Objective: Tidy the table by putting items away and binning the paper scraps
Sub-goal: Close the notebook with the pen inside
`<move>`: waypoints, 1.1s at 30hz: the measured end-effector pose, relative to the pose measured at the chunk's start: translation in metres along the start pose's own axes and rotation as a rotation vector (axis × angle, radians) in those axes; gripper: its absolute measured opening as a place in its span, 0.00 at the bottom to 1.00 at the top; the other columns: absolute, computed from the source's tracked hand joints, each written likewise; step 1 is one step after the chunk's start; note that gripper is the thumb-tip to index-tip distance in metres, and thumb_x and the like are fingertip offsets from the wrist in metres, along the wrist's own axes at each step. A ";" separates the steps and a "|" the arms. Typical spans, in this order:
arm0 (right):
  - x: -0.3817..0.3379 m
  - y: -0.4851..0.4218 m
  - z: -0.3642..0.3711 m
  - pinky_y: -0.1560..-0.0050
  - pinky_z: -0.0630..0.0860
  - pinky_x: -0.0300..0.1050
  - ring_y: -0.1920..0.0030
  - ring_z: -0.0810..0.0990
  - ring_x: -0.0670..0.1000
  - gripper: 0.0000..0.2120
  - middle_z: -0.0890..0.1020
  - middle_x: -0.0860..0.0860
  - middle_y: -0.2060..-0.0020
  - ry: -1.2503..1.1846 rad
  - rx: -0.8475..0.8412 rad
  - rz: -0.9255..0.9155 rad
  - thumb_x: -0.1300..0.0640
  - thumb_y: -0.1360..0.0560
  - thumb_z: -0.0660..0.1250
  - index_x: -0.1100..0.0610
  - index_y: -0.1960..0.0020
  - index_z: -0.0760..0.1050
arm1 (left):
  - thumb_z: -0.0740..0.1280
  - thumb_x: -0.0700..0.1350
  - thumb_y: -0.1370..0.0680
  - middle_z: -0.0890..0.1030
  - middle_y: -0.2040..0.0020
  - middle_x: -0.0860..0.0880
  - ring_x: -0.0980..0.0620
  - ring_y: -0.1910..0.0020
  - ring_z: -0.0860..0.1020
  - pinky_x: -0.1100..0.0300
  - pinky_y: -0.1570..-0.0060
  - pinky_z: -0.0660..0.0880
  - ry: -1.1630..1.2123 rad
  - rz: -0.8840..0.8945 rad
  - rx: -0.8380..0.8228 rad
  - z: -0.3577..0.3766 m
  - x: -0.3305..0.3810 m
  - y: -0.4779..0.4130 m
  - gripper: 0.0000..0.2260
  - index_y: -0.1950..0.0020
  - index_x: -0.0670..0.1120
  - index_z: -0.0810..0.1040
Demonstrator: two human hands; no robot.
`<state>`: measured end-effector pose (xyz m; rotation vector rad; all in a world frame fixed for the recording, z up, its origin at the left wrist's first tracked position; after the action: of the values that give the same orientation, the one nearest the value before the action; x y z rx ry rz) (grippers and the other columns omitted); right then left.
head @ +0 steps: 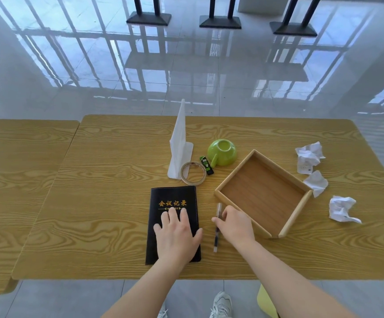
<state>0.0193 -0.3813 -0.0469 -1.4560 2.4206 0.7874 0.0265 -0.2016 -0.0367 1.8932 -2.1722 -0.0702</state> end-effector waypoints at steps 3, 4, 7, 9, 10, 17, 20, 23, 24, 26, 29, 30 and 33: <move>0.003 0.000 0.006 0.71 0.67 0.37 0.66 0.75 0.44 0.12 0.76 0.44 0.66 0.067 -0.022 0.028 0.45 0.26 0.71 0.50 0.55 0.71 | 0.55 0.74 0.30 0.60 0.24 0.42 0.39 0.27 0.57 0.37 0.37 0.62 -0.026 -0.081 -0.098 0.011 0.008 -0.008 0.44 0.23 0.48 0.53; 0.003 -0.001 0.008 0.69 0.69 0.38 0.65 0.76 0.45 0.11 0.77 0.45 0.64 0.080 -0.030 0.030 0.46 0.26 0.71 0.50 0.55 0.71 | 0.56 0.74 0.30 0.58 0.24 0.42 0.39 0.27 0.56 0.36 0.37 0.60 -0.038 -0.091 -0.110 0.014 0.009 -0.009 0.45 0.22 0.48 0.52; 0.007 -0.002 0.010 0.65 0.71 0.41 0.62 0.76 0.48 0.08 0.80 0.48 0.59 0.096 -0.047 0.022 0.50 0.25 0.69 0.52 0.53 0.73 | 0.61 0.68 0.28 0.56 0.25 0.42 0.39 0.28 0.55 0.36 0.38 0.60 -0.075 -0.085 -0.105 0.018 0.009 -0.008 0.43 0.22 0.47 0.49; 0.009 -0.002 0.011 0.63 0.72 0.42 0.61 0.77 0.49 0.06 0.80 0.48 0.59 0.091 -0.059 0.014 0.52 0.25 0.69 0.53 0.52 0.75 | 0.62 0.63 0.27 0.56 0.25 0.41 0.39 0.29 0.55 0.37 0.37 0.61 -0.084 -0.075 -0.109 0.019 0.008 -0.006 0.40 0.22 0.46 0.50; 0.010 -0.001 0.011 0.63 0.73 0.43 0.60 0.78 0.50 0.06 0.80 0.48 0.59 0.081 -0.065 0.010 0.52 0.25 0.69 0.53 0.52 0.75 | 0.62 0.60 0.26 0.56 0.25 0.41 0.39 0.29 0.55 0.36 0.36 0.61 -0.083 -0.067 -0.120 0.018 0.009 -0.005 0.39 0.22 0.46 0.50; 0.020 0.007 0.011 0.63 0.74 0.43 0.61 0.79 0.48 0.04 0.79 0.45 0.62 -0.006 -0.105 0.034 0.52 0.27 0.69 0.50 0.55 0.75 | 0.60 0.53 0.23 0.60 0.25 0.42 0.39 0.27 0.56 0.35 0.32 0.61 0.052 0.026 -0.210 0.006 0.000 -0.006 0.30 0.23 0.48 0.55; 0.017 0.010 0.010 0.64 0.74 0.43 0.61 0.79 0.47 0.03 0.80 0.45 0.62 -0.046 -0.115 0.031 0.53 0.27 0.69 0.49 0.56 0.75 | 0.59 0.50 0.21 0.69 0.30 0.45 0.44 0.32 0.66 0.46 0.35 0.70 0.223 0.066 -0.192 -0.008 -0.011 -0.009 0.22 0.28 0.48 0.65; 0.009 0.014 0.007 0.65 0.71 0.42 0.61 0.78 0.46 0.03 0.80 0.44 0.62 -0.093 -0.115 0.024 0.53 0.27 0.69 0.48 0.56 0.75 | 0.59 0.46 0.22 0.77 0.50 0.50 0.48 0.52 0.74 0.51 0.50 0.75 0.354 0.119 -0.171 -0.027 -0.019 -0.012 0.06 0.49 0.47 0.73; 0.006 0.015 0.006 0.66 0.71 0.41 0.62 0.78 0.45 0.03 0.80 0.43 0.62 -0.111 -0.115 0.020 0.53 0.27 0.68 0.48 0.56 0.75 | 0.59 0.45 0.23 0.77 0.53 0.50 0.47 0.54 0.75 0.50 0.52 0.75 0.383 0.126 -0.170 -0.033 -0.022 -0.012 0.05 0.51 0.46 0.73; 0.000 0.017 0.005 0.68 0.69 0.40 0.63 0.77 0.43 0.03 0.79 0.43 0.63 -0.143 -0.115 0.014 0.53 0.27 0.68 0.48 0.57 0.75 | 0.59 0.43 0.23 0.80 0.52 0.48 0.45 0.52 0.76 0.50 0.51 0.74 0.437 0.119 -0.144 -0.045 -0.029 -0.011 0.08 0.47 0.43 0.75; -0.011 0.017 0.005 0.66 0.72 0.40 0.63 0.78 0.43 0.01 0.80 0.43 0.64 -0.189 -0.119 -0.005 0.53 0.26 0.68 0.49 0.56 0.76 | 0.58 0.41 0.24 0.81 0.57 0.50 0.46 0.57 0.78 0.50 0.54 0.75 0.489 0.115 -0.082 -0.061 -0.044 -0.004 0.12 0.43 0.47 0.75; -0.014 0.018 0.005 0.64 0.74 0.42 0.63 0.79 0.44 0.01 0.80 0.44 0.63 -0.206 -0.119 -0.012 0.53 0.26 0.68 0.49 0.55 0.77 | 0.58 0.40 0.24 0.81 0.60 0.51 0.49 0.61 0.77 0.52 0.58 0.75 0.508 0.109 -0.066 -0.065 -0.051 -0.002 0.14 0.41 0.49 0.75; -0.026 0.019 0.005 0.58 0.79 0.47 0.60 0.81 0.47 0.02 0.82 0.45 0.62 -0.261 -0.128 -0.024 0.52 0.27 0.68 0.49 0.54 0.78 | 0.59 0.39 0.23 0.81 0.63 0.54 0.56 0.68 0.74 0.60 0.67 0.70 0.641 0.026 -0.042 -0.076 -0.075 0.005 0.21 0.30 0.51 0.72</move>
<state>0.0148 -0.3520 -0.0335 -1.3277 2.1895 1.0713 0.0475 -0.1174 0.0252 1.5723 -1.7331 0.4320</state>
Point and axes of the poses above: each hand's wrist, its own y-axis away from the middle knuckle, its own z-axis out of the palm, x = y × z, the point moved 4 cm from there along -y, towards the middle knuckle
